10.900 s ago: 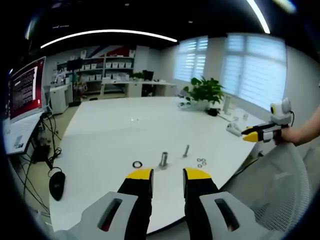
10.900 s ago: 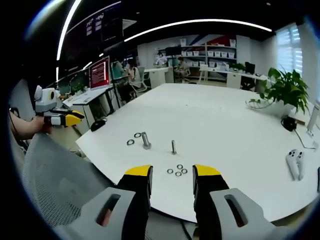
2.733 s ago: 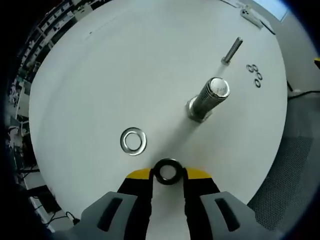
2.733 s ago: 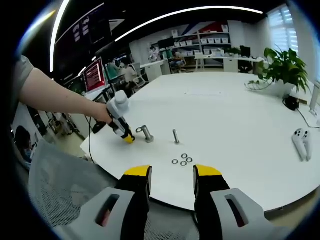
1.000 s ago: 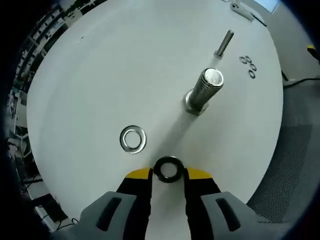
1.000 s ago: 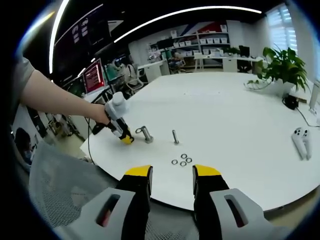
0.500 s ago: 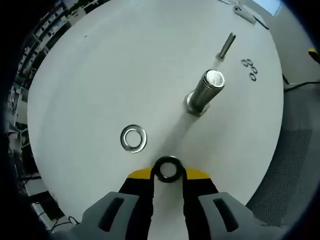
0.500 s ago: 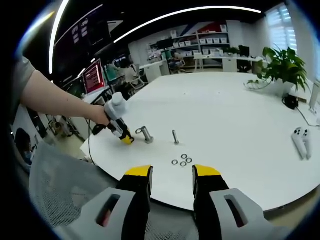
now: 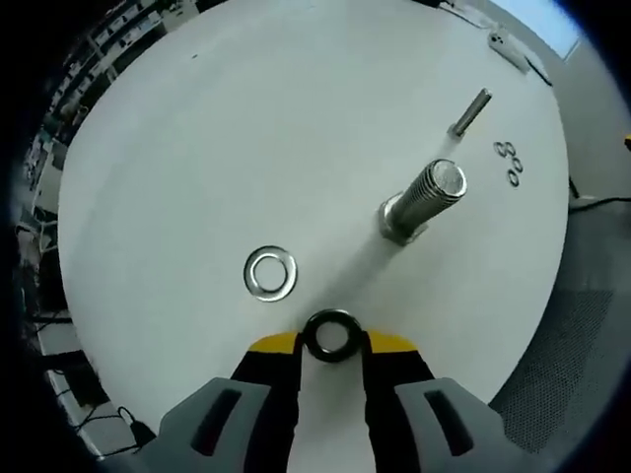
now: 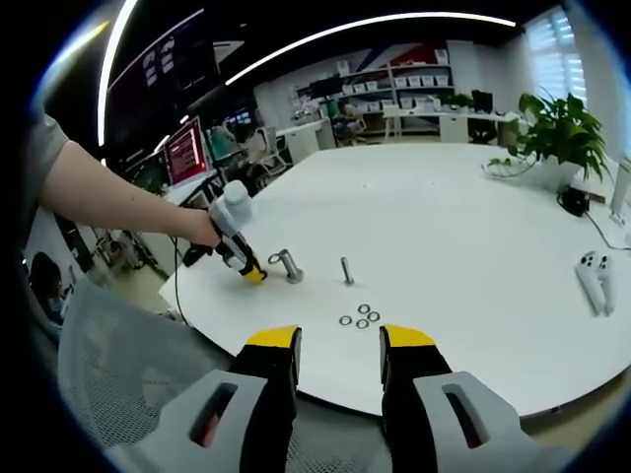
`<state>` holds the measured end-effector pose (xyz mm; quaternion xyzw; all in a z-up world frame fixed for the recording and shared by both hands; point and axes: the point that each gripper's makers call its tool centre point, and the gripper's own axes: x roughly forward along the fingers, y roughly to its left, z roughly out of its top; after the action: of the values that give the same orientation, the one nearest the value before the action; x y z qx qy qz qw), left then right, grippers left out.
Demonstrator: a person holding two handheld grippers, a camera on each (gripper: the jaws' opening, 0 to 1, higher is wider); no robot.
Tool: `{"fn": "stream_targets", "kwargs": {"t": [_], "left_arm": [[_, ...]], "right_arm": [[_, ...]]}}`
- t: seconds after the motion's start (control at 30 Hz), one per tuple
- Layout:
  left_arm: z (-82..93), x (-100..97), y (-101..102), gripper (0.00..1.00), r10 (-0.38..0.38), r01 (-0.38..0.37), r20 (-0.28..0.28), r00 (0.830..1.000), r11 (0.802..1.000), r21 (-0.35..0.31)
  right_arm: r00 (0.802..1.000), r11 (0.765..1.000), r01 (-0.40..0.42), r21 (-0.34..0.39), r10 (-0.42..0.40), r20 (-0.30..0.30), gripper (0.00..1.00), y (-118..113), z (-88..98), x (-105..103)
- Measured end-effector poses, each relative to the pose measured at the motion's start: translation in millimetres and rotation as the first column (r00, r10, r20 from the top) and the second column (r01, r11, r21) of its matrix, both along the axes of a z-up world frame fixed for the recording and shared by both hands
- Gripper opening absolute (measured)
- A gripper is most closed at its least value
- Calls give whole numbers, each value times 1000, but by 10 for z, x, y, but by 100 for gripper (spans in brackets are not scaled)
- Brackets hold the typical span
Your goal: Place the washer onto the threaded stud by aligning its center hole with the stud, sliding it down to the base, and recovering from edge contact or off-axis alignment until the washer reaches the visible bottom stop.
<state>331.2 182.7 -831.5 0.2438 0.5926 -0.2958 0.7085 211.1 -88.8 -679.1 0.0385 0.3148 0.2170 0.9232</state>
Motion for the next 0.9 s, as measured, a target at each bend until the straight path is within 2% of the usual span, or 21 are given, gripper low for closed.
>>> {"fn": "stream_targets", "kwargs": {"t": [0.07, 0.23, 0.37, 0.53, 0.9], "left_arm": [[0, 11, 3, 23, 19, -19, -5, 1000, 1000, -4], [2, -2, -15, 21, -17, 17, -17, 1000, 1000, 16], [15, -6, -5, 20, -5, 5, -26, 1000, 1000, 22], [21, -7, 9, 19, 4, -4, -6, 1000, 1000, -10], [71, -16, -43, 18, -65, 65, 32, 997, 998, 0]], "right_arm": [[1000, 1000, 0, 0, 0, 1, 34, 0, 1, 1], [1000, 1000, -1, 0, 1, -1, 34, 3, -2, -1], [1000, 1000, 2, 1, -2, -1, 34, -1, -1, 1], [1000, 1000, 0, 0, 0, -1, 34, 1, -2, -1], [1000, 1000, -2, 4, 2, 0, 34, 7, 3, 3]]}}
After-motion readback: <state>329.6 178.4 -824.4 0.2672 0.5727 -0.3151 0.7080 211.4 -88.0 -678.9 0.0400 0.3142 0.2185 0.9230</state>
